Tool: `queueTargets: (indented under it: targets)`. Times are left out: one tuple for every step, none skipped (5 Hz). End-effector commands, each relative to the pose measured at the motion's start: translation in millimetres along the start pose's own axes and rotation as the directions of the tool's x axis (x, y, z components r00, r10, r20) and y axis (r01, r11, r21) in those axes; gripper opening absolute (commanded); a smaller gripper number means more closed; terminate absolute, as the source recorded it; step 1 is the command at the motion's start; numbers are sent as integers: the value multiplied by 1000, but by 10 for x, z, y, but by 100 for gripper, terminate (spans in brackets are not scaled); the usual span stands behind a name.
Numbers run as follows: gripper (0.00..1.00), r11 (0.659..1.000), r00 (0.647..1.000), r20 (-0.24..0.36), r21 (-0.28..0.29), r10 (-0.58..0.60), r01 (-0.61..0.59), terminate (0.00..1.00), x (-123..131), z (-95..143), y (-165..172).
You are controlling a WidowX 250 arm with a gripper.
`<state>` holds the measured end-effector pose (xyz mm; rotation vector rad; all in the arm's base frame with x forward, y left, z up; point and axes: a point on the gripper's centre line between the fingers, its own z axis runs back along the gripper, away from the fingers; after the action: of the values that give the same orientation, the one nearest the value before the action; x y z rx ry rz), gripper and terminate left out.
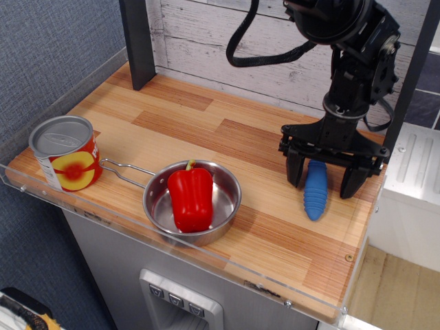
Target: Move the fork above and between the can and pot
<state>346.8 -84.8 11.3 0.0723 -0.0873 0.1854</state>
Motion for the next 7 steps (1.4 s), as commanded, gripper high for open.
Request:
queueTargets:
  targets:
    - [0, 1000, 999, 29, 11, -21, 21, 0, 24, 59, -9]
    - [0, 999, 999, 34, 6, -36, 36, 0, 7, 88, 5]
    - [0, 999, 999, 16, 28, -46, 45, 0, -20, 126, 22]
    - [0, 1000, 999, 39, 21, 22, -23, 0, -22, 295, 97]
    - [0, 991, 990, 59, 26, 127, -129, 0, -37, 371, 158]
    - [0, 927, 923, 88, -23, 375, -375, 0, -46, 503, 352]
    - [0, 801, 796, 84, -68, 599, -595, 0, -46, 516, 542]
